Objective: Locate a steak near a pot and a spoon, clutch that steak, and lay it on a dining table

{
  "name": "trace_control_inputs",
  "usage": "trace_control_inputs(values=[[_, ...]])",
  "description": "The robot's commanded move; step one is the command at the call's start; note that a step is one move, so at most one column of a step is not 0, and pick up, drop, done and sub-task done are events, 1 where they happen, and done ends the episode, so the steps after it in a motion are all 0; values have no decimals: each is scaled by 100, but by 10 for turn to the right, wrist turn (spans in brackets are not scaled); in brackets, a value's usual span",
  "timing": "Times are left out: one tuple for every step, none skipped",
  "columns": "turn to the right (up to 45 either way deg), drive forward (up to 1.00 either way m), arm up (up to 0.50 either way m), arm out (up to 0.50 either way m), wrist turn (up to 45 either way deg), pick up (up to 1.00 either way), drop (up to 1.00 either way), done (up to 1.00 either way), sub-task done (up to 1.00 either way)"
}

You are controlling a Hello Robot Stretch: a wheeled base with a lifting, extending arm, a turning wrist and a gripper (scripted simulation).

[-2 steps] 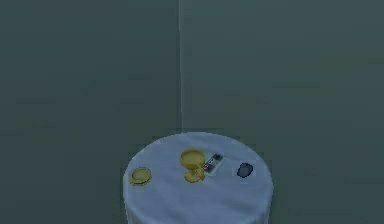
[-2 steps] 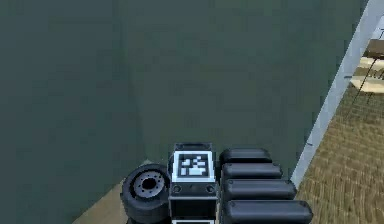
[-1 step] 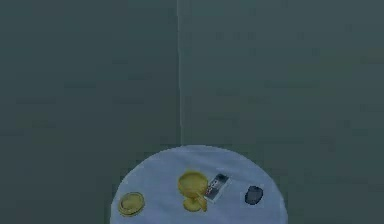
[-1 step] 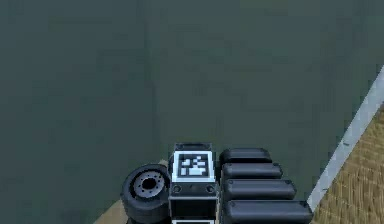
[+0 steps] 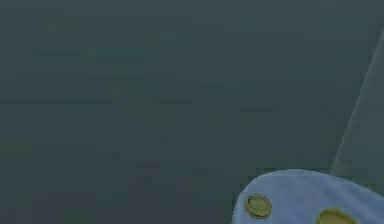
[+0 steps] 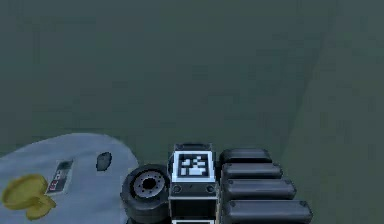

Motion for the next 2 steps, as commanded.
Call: trace_control_inputs(values=[[330, 0, 0, 0, 0, 0, 0, 0, 0], [30, 0, 0, 0, 0, 0, 0, 0, 0]])
